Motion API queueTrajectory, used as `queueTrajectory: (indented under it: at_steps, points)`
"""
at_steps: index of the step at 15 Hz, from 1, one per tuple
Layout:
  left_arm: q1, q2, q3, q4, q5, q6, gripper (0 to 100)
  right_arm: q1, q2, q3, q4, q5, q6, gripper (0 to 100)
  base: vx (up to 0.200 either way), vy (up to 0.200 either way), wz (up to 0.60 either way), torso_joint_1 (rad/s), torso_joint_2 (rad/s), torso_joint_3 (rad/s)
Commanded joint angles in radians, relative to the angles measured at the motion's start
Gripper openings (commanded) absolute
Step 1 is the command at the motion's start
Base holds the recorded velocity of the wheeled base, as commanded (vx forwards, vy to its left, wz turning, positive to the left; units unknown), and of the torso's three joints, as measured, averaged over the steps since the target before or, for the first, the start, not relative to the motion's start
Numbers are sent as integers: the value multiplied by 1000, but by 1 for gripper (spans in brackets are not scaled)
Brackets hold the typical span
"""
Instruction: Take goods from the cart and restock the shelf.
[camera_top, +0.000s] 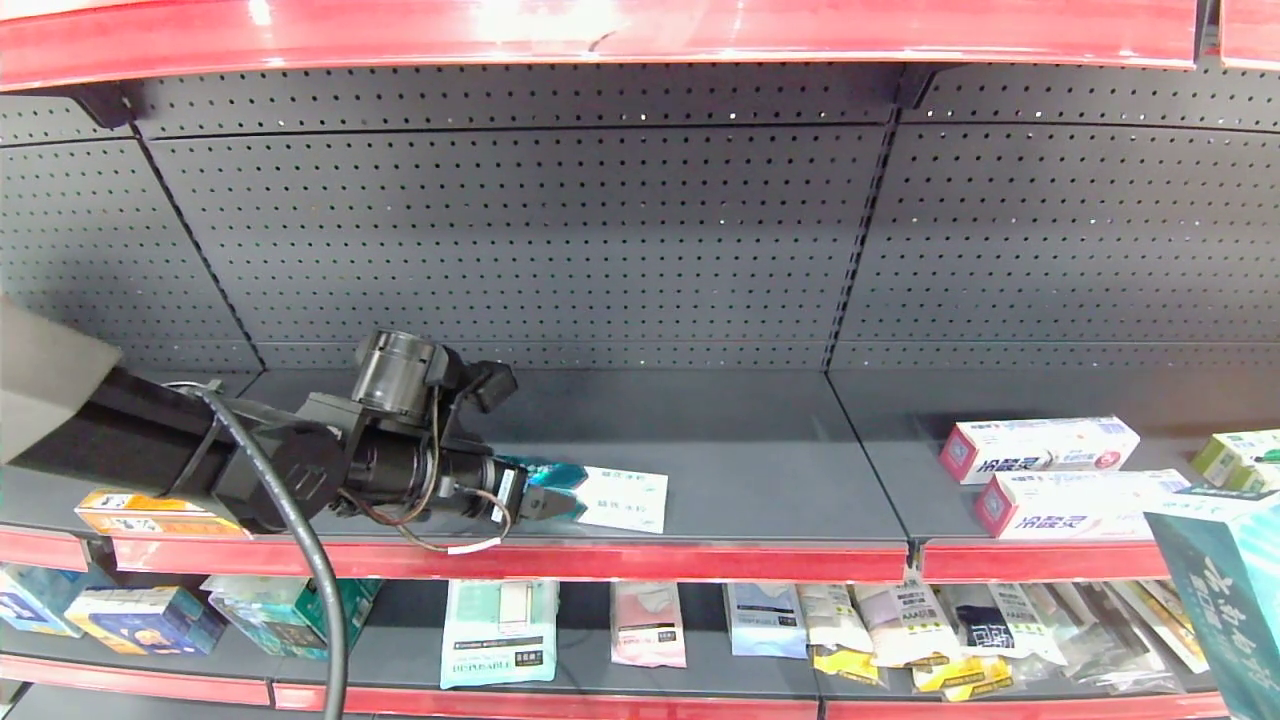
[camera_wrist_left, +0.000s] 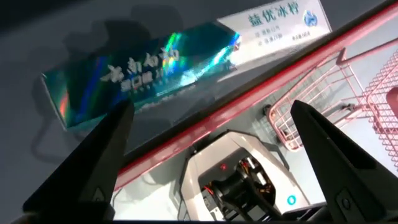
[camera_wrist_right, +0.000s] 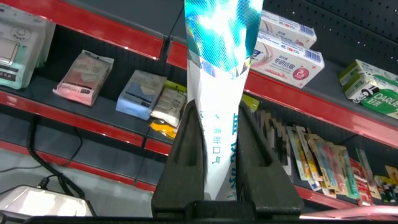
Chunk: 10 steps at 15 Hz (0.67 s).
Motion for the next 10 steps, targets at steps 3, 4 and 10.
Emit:
queueTrajectory:
  at_steps: [3,4,10]
  points:
    - [41,6,-12,-49,-3,5,100,0,15,0,0,0,0,0,0,0,0,0,0,0]
    - [58,10,-20,-58,-3,5,100,0,18,0,0,2,-1,0,0,0,0,0,0,0]
    - [80,114,-81,-116,-1,18,100,0,24,2,0,2,-1,0,0,0,0,0,0,0]
